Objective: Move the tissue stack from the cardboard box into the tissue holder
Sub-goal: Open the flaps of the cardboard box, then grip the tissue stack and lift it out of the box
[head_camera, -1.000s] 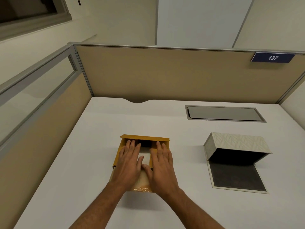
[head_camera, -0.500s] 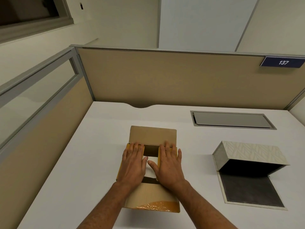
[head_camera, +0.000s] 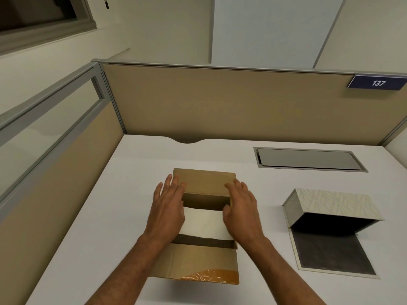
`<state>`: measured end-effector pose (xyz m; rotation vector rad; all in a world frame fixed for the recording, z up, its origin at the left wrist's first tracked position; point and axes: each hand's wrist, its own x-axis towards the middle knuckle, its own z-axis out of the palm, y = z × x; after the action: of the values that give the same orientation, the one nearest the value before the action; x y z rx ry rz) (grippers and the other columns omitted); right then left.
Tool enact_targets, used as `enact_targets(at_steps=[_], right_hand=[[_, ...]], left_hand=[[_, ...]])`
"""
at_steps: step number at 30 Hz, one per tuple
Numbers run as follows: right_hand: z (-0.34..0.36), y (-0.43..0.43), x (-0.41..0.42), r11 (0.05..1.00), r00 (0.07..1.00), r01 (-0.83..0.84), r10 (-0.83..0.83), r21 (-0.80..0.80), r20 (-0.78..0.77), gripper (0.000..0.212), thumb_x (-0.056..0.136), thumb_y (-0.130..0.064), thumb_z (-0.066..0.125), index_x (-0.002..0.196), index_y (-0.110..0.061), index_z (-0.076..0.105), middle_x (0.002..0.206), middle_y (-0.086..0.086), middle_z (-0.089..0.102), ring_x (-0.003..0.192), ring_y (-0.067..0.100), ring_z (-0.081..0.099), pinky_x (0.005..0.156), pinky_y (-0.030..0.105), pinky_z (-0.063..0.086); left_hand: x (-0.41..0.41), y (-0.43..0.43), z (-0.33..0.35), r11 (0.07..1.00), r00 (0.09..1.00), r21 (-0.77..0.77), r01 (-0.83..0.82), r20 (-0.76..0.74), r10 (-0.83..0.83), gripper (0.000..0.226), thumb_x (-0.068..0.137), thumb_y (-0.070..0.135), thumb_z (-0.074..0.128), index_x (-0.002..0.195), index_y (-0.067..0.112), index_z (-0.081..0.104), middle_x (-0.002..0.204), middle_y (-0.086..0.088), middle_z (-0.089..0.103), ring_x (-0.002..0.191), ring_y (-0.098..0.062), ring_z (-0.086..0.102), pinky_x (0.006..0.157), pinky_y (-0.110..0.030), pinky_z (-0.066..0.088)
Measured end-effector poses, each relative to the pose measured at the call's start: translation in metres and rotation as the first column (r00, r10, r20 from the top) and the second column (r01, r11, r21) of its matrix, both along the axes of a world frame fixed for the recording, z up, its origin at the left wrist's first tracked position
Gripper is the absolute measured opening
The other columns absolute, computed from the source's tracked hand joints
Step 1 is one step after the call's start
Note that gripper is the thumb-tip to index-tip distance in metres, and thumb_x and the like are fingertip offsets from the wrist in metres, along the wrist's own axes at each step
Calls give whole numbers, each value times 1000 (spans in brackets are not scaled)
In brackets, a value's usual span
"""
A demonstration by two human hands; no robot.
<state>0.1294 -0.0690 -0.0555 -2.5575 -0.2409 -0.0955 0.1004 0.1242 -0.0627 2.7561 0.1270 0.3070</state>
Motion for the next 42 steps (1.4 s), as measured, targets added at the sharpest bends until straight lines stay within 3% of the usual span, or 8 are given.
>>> enact_targets(at_steps=[6,10,14,19,27,35,38,42], right_hand=[[-16,-50,-16,987,985,37,-10,-154,174,53,79,1,74,129,-11,62,151,17,46,144,40,34,119,60,19],[-43,-53,-36,983,997,52,-42,-174,59,49,102,-30,45,146,-10,43,159,15,34,149,35,25,123,53,6],[-57,-39,-44,991,965,133,-132,-12,-227,67,100,-54,33,155,-17,21,166,6,15,153,26,11,124,42,9],[-56,-21,-49,948,902,238,-136,210,-410,60,101,-40,45,152,-17,21,158,7,35,138,31,44,110,49,43],[-54,-13,-43,919,906,228,-79,322,-415,44,106,-27,36,148,-16,32,144,7,53,125,27,56,104,44,49],[-59,-14,-38,949,928,209,-116,236,-355,54,104,-29,40,154,-15,22,160,9,32,144,28,36,117,43,34],[-53,-6,-37,973,986,149,-134,175,-96,60,102,-28,48,155,-21,21,166,0,15,153,21,13,120,35,15],[-49,14,-25,991,993,-97,103,93,-60,52,102,-29,49,151,-27,32,164,-4,24,151,16,20,120,34,21]], left_hand=[[-11,37,5,956,984,289,-54,-150,101,67,90,16,59,151,17,31,166,-10,13,155,-28,5,126,-45,0],[-24,43,-9,919,946,382,-94,-253,202,66,95,36,50,151,15,22,167,-14,5,154,-33,-1,123,-49,-5],[-33,34,-24,964,901,154,-216,-349,257,59,101,43,34,150,13,23,163,-13,23,150,-33,23,122,-46,21],[-43,21,-38,937,877,-75,-342,-383,290,42,102,41,34,133,16,45,128,-5,64,109,-24,67,90,-35,55],[-47,13,-54,904,902,-170,-393,-259,344,28,104,30,34,108,13,56,95,-4,70,70,-10,54,68,-25,49],[-47,9,-49,912,877,-25,-408,-288,385,45,102,39,29,134,11,45,129,-10,64,114,-29,63,92,-43,54],[-45,7,-45,927,902,130,-352,-216,373,58,100,45,33,148,12,32,157,-13,36,147,-33,30,117,-49,29],[-36,3,-49,995,989,-25,-93,-120,89,62,99,44,40,154,20,21,166,-4,15,154,-21,9,123,-35,2]])
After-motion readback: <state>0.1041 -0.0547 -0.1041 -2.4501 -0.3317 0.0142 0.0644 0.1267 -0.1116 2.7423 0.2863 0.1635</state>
